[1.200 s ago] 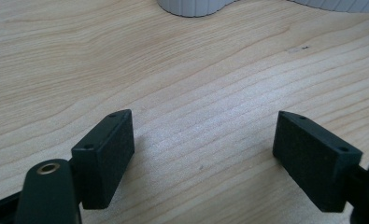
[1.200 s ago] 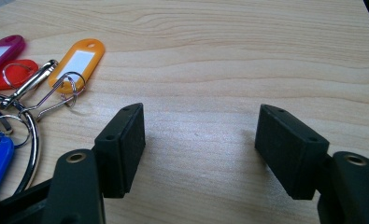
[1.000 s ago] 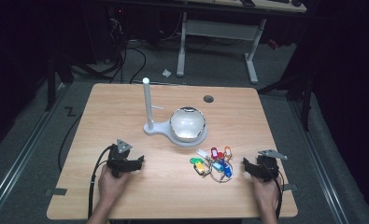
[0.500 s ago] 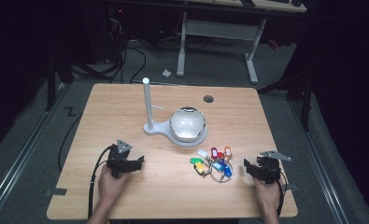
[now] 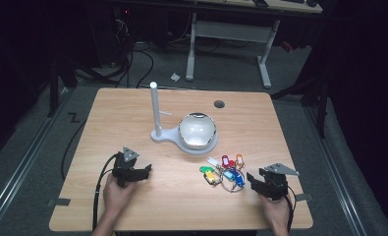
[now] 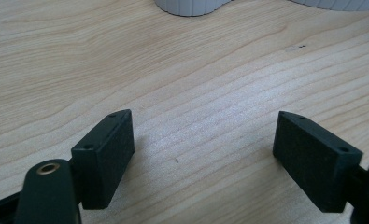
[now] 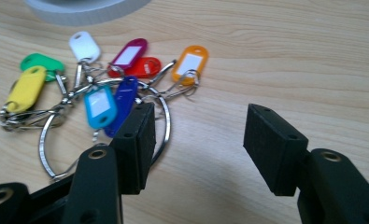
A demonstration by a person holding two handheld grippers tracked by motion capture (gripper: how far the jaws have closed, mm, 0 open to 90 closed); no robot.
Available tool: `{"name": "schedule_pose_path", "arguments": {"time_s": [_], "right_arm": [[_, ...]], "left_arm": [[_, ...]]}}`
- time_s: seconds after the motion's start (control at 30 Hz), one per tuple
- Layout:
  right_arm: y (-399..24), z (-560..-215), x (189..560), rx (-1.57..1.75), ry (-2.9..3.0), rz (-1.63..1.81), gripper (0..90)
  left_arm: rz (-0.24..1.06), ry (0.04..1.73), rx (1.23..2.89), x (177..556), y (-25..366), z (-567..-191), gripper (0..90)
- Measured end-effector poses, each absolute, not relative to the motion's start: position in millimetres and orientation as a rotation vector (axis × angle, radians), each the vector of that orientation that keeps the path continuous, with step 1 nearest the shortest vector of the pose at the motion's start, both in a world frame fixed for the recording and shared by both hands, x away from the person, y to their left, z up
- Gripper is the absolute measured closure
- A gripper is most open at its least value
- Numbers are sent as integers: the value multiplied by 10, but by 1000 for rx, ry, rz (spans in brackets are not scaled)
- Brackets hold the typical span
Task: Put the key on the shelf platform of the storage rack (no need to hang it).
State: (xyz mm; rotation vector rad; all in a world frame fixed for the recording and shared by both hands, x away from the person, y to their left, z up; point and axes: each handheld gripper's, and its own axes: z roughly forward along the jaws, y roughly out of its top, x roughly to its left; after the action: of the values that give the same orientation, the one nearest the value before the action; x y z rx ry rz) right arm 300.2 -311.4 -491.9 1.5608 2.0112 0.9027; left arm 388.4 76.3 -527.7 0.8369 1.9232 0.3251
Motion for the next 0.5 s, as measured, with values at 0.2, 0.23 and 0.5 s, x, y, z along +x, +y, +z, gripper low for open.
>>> {"name": "schedule_pose_path", "arguments": {"time_s": [0.2,0.23,0.5], "right_arm": [[-2979,-4934,2948,1527,2042,932,445],[-2952,-4935,2948,1520,2050,936,445],[-2761,-4944,2969,1471,2098,963,452]], "left_arm": [[325,1923,837,3883,763,-5277,208],[325,1923,836,3883,763,-5277,209],[326,1923,837,3883,763,-5277,209]]}}
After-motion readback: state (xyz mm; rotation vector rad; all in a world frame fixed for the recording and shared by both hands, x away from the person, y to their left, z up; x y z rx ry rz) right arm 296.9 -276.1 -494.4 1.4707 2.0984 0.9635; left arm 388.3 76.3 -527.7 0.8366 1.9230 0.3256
